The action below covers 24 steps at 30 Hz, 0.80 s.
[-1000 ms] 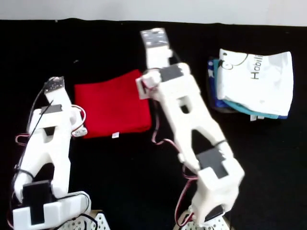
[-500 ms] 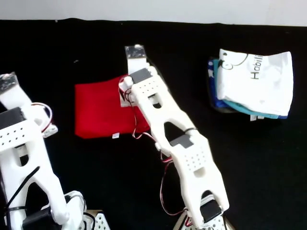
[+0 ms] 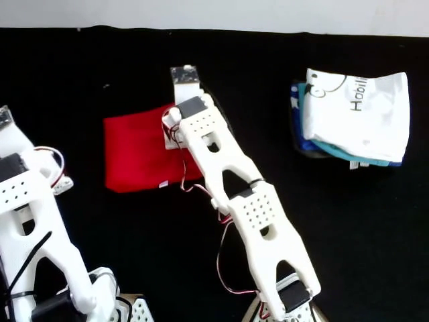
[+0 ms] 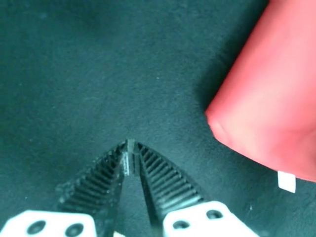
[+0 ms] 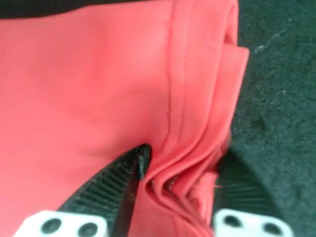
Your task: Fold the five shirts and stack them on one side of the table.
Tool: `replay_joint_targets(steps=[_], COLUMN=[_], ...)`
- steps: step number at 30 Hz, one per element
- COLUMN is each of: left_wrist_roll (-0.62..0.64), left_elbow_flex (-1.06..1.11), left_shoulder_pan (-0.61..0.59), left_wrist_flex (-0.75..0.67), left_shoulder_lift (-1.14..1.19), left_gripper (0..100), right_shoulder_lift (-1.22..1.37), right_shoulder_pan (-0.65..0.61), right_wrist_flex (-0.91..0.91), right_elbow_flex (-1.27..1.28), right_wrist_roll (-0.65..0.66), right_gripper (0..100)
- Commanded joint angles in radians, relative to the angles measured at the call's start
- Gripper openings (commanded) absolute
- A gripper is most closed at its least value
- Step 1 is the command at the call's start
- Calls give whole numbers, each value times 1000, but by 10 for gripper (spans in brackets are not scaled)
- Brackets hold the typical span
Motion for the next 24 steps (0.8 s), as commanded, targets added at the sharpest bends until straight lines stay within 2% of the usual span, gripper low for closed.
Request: replay_joint_targets(steps=[1,4,8,12,15,21,24], left_wrist_roll=[6,6,6,6,6,6,6], left_elbow_flex=[-12,-12,-12,-12,-10,-10,-10], left_shoulder_pan=[-7,-7,-2,-1,-2,-1,-1], left_wrist_flex=[3,3,-2,-2,-2,-3,-3], left_shoulder_lift=[-28,-27,-27,-25,-25,-25,-25], left_gripper=[11,11,11,12,12,12,12], right_shoulder_lift=[21,21,21,-16,-154,-547,-659], right_shoulder_pan=[22,77,171,272,341,456,536], right_wrist_flex=[82,185,369,377,377,369,367], right_elbow_flex=[-58,-180,-478,-624,-567,-208,-82], right_wrist_roll=[107,115,133,233,287,381,428], right_gripper=[9,5,5,5,5,5,5])
